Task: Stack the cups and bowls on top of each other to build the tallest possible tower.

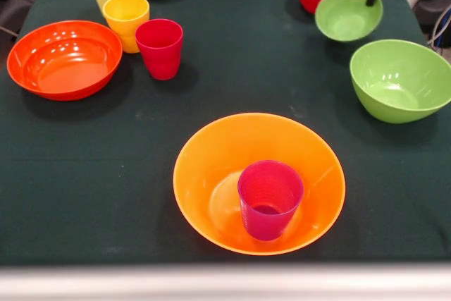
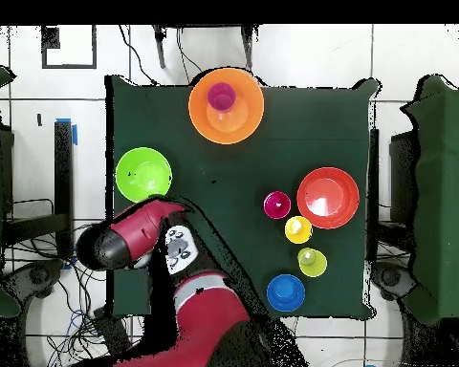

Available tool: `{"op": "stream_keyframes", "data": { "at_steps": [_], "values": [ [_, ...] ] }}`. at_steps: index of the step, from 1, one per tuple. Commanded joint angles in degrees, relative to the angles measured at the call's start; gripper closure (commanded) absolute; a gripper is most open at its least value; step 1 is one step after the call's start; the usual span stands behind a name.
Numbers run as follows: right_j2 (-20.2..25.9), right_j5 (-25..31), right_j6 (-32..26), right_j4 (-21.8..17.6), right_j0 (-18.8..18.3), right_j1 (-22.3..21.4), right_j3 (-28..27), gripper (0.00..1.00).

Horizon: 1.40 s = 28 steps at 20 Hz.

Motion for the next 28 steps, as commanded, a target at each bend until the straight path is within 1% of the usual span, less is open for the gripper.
{"op": "stream_keyframes", "data": {
  "at_steps": [1,4,7,11,16,18,20,22,23,28],
  "values": [
    [-14.9,10.0,11.0,-6.2,2.1,-0.8,-10.6,1.0],
    [-16.0,10.3,10.5,-5.7,2.8,-1.1,-10.8,1.0],
    [-16.9,10.4,9.3,-4.5,3.1,-2.5,-9.5,1.0],
    [-17.9,9.0,8.6,-3.1,3.4,-3.1,-8.3,1.0],
    [-19.2,8.5,7.6,-2.4,4.1,-4.1,-7.4,1.0],
    [-19.5,7.4,7.3,-2.1,4.0,-4.5,-6.9,1.0],
    [-19.9,5.1,7.4,-2.4,4.2,-5.1,-6.5,1.0],
    [-20.1,0.4,9.2,-2.5,4.6,-6.1,-5.9,1.0],
    [-19.8,0.3,8.5,-2.3,4.4,-6.4,-5.6,1.0],
    [-16.1,-12.3,9.6,0.4,1.3,-8.1,-2.1,1.0]
  ]
}}
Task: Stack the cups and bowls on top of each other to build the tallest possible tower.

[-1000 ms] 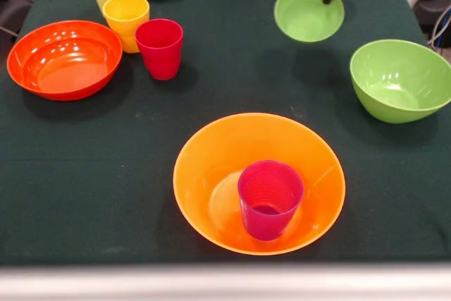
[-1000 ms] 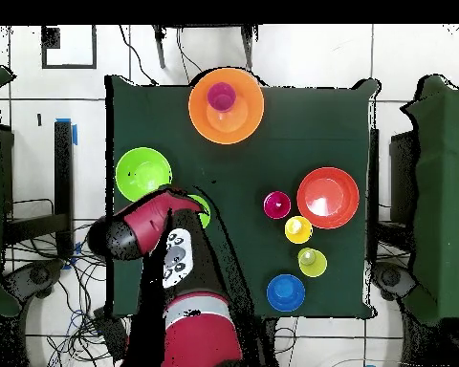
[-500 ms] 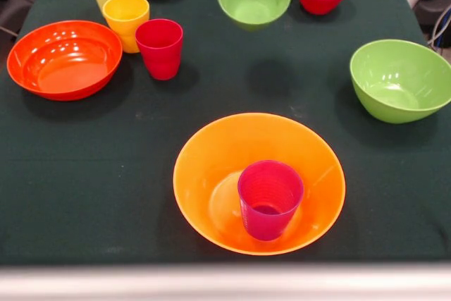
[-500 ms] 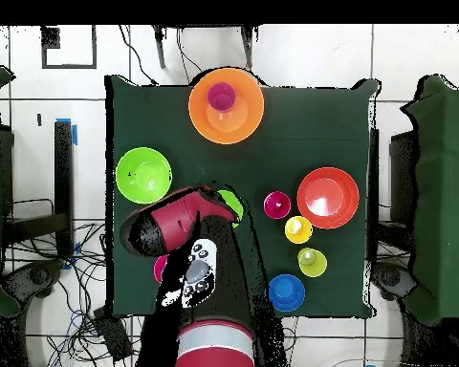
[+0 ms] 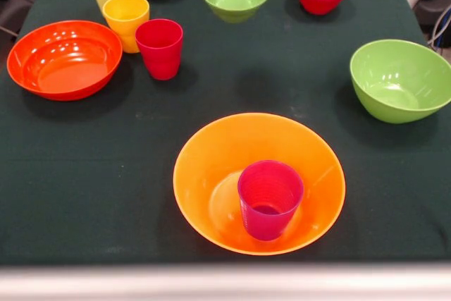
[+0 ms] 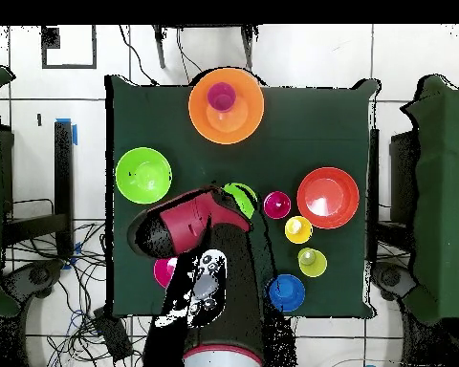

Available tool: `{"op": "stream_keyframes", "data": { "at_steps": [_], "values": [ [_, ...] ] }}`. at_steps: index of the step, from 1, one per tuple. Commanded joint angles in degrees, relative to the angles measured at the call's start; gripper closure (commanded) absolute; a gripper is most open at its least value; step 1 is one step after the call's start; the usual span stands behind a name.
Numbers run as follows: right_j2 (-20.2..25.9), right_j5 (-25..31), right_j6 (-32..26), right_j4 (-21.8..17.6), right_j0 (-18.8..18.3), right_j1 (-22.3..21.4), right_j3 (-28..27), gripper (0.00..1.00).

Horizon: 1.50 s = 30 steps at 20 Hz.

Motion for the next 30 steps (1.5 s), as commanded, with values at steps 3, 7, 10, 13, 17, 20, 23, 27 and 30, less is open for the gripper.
{"op": "stream_keyframes", "data": {
  "at_steps": [3,7,10,13,17,20,23,27,30],
  "values": [
    [5.1,-19.5,10.3,2.7,-2.5,-1.9,3.9,1.0],
    [6.1,-24.0,10.1,4.5,-4.1,-2.3,5.1,1.0],
    [7.2,-25.5,9.2,5.5,-4.9,-0.9,4.0,1.0],
    [7.9,-25.4,7.0,6.2,-5.7,0.1,2.1,1.0],
    [9.8,-23.4,3.3,6.0,-7.3,1.1,-0.8,1.0],
    [10.9,-21.2,0.4,5.1,-8.3,3.8,-4.7,1.0],
    [11.8,-18.8,-2.1,4.3,-9.4,7.4,-8.6,1.0],
    [12.5,-15.3,-4.3,3.8,-10.3,9.3,-11.4,1.0],
    [8.8,-11.2,-2.8,3.3,-6.2,12.5,-17.1,1.0]
  ]
}}
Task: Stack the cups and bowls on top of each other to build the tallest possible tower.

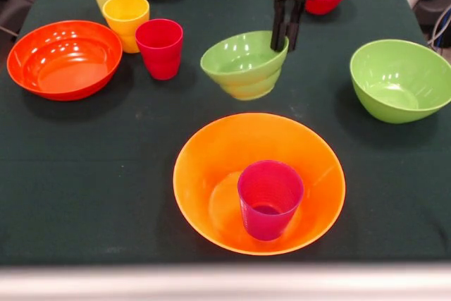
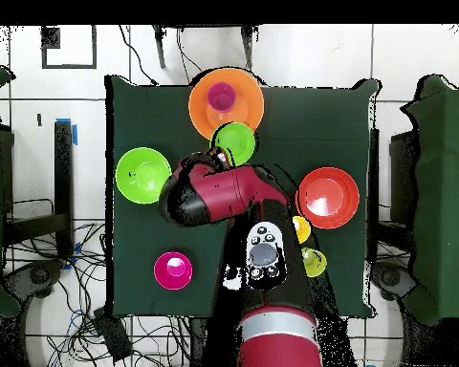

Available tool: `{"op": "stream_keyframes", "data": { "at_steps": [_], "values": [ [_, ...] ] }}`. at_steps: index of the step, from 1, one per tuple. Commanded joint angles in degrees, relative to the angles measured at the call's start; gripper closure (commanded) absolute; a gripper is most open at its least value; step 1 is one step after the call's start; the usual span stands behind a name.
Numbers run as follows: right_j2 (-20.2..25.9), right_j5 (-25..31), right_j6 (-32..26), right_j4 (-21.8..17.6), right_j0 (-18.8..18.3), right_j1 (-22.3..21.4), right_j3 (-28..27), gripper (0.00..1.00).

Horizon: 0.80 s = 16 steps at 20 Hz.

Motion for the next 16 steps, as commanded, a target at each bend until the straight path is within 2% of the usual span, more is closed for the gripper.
{"op": "stream_keyframes", "data": {
  "at_steps": [1,6,14,16],
  "values": [
    [2.4,13.3,-2.1,-1.7,3.9,9.7,-13.6,1.0],
    [1.3,20.2,-1.1,-0.2,5.9,12.0,-20.1,1.0],
    [-1.2,35.7,-1.6,-0.6,9.1,13.6,-28.5,1.0],
    [-1.6,38.1,-1.3,-0.9,9.4,14.3,-30.4,1.0]
  ]
}}
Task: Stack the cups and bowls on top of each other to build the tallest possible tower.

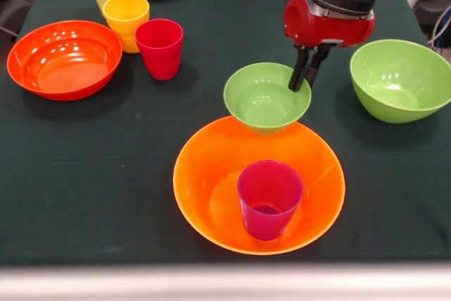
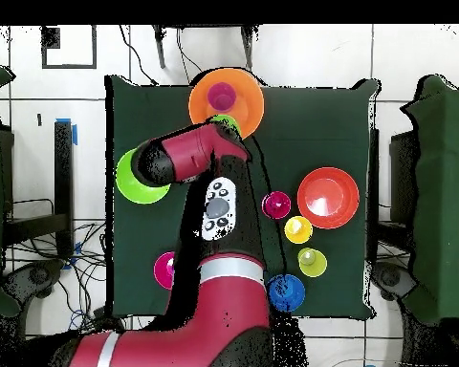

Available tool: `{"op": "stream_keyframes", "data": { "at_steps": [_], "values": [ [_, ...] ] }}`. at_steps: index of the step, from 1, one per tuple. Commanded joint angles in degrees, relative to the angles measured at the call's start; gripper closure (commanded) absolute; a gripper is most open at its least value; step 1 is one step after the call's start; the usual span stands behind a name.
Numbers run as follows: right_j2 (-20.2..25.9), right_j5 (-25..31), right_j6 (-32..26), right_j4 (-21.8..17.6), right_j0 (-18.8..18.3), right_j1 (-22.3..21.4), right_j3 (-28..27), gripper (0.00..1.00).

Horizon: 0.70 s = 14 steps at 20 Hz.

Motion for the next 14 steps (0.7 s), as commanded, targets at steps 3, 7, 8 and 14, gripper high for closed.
{"op": "stream_keyframes", "data": {
  "at_steps": [3,7,8,14],
  "values": [
    [0.2,18.1,-2.5,-1.6,2.3,4.1,-13.1,1.0],
    [-0.3,18.8,-3.3,-2.8,1.9,4.3,-13.9,1.0],
    [-0.3,18.6,-3.4,-2.8,1.7,4.2,-14.1,1.0],
    [0.8,18.9,-5.1,-2.2,0.7,4.2,-16.4,1.0]
  ]
}}
